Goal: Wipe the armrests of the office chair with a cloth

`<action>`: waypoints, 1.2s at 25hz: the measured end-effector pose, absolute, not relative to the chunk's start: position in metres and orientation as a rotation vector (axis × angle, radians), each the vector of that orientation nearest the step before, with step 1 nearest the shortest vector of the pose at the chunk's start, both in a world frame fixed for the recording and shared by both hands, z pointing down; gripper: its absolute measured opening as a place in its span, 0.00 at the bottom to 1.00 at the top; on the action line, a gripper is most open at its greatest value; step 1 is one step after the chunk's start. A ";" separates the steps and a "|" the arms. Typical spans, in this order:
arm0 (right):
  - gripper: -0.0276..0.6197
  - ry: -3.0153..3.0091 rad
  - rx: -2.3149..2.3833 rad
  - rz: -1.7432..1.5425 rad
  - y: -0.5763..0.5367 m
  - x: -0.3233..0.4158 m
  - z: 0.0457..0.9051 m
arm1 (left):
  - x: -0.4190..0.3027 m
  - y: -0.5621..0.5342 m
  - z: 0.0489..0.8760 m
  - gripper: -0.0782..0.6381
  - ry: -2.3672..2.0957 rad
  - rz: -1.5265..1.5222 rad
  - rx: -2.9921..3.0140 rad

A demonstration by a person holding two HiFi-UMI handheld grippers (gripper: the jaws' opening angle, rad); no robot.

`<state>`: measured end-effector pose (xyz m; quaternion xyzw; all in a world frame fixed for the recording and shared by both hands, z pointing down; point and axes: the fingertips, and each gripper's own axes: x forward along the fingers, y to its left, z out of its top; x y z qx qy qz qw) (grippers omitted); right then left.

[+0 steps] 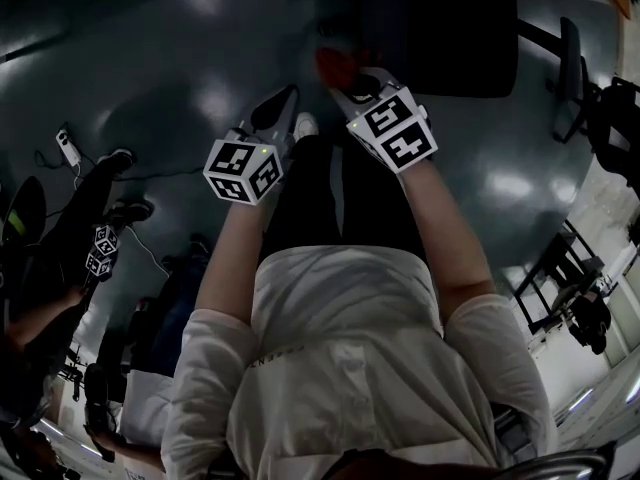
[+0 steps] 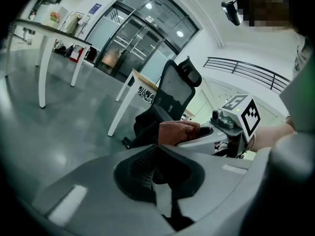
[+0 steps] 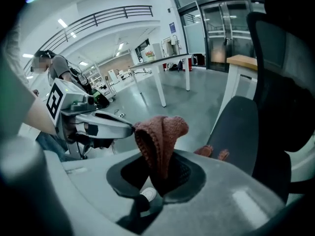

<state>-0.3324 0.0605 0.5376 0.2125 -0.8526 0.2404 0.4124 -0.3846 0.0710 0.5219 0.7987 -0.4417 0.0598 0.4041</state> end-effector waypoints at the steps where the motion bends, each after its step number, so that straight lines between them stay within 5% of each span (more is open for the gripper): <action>1: 0.12 -2.147 0.541 0.631 0.064 -0.332 0.537 | -0.384 0.073 0.522 0.13 -1.109 0.158 2.021; 14: 0.12 -2.159 0.725 0.867 0.105 -0.246 0.519 | -0.333 0.096 0.482 0.13 -1.100 0.166 2.089; 30: 0.12 -2.233 1.390 0.748 0.137 0.083 0.382 | -0.118 0.099 0.356 0.13 -1.119 0.134 2.352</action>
